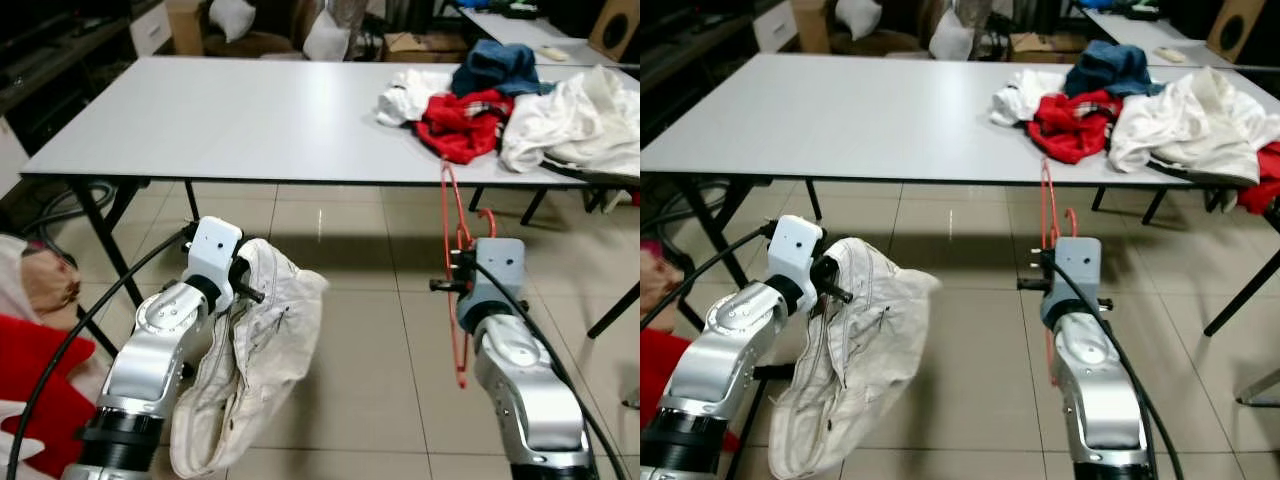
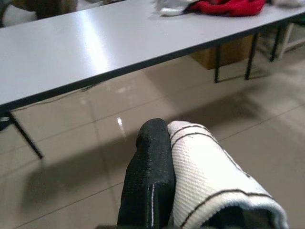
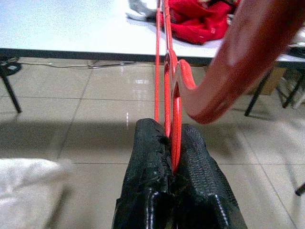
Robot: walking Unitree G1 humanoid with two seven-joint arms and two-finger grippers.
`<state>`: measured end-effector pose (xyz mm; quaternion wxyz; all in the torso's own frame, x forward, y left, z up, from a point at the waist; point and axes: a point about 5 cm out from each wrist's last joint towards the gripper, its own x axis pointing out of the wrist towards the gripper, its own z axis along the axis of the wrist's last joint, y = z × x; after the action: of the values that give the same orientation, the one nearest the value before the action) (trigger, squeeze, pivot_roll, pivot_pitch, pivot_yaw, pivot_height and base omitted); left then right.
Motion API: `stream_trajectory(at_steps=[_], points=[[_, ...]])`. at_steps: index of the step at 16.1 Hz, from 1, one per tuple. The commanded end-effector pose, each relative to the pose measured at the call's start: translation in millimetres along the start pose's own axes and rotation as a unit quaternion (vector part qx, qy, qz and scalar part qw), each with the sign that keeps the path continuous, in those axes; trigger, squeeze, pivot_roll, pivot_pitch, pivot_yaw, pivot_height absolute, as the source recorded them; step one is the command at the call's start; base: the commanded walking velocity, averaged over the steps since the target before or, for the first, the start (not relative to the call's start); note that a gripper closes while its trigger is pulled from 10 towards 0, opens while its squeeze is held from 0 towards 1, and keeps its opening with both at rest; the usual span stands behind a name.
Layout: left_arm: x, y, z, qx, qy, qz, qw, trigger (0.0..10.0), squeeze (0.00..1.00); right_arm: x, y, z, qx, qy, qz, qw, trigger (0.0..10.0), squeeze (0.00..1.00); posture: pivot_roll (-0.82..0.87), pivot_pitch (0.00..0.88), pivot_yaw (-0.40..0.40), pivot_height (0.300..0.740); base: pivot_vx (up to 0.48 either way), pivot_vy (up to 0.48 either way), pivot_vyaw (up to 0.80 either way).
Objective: Hang hanger
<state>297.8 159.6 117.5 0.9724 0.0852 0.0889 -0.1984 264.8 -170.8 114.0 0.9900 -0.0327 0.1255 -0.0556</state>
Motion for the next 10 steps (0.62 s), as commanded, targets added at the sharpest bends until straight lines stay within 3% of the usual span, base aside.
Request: stream_trajectory(at_steps=[1, 10], points=[[2.9, -3.7, 13.8, 0.009, -0.026, -0.008, 1.000, 10.0, 0.00, -0.1, -5.3, 1.0, 0.003, -0.002, -0.009, 1.000, 10.0, 0.00, -0.11, 0.000, -0.002, 0.740, 0.292, 0.000, 0.00], [4.0, -4.3, 13.6, 0.014, -0.024, -0.013, 1.000, 10.0, 0.00, -0.9, -5.8, -0.1, 0.003, 0.000, -0.013, 1.000, 10.0, 0.00, -0.10, 0.000, 0.006, 0.740, 0.290, 0.000, 0.00]])
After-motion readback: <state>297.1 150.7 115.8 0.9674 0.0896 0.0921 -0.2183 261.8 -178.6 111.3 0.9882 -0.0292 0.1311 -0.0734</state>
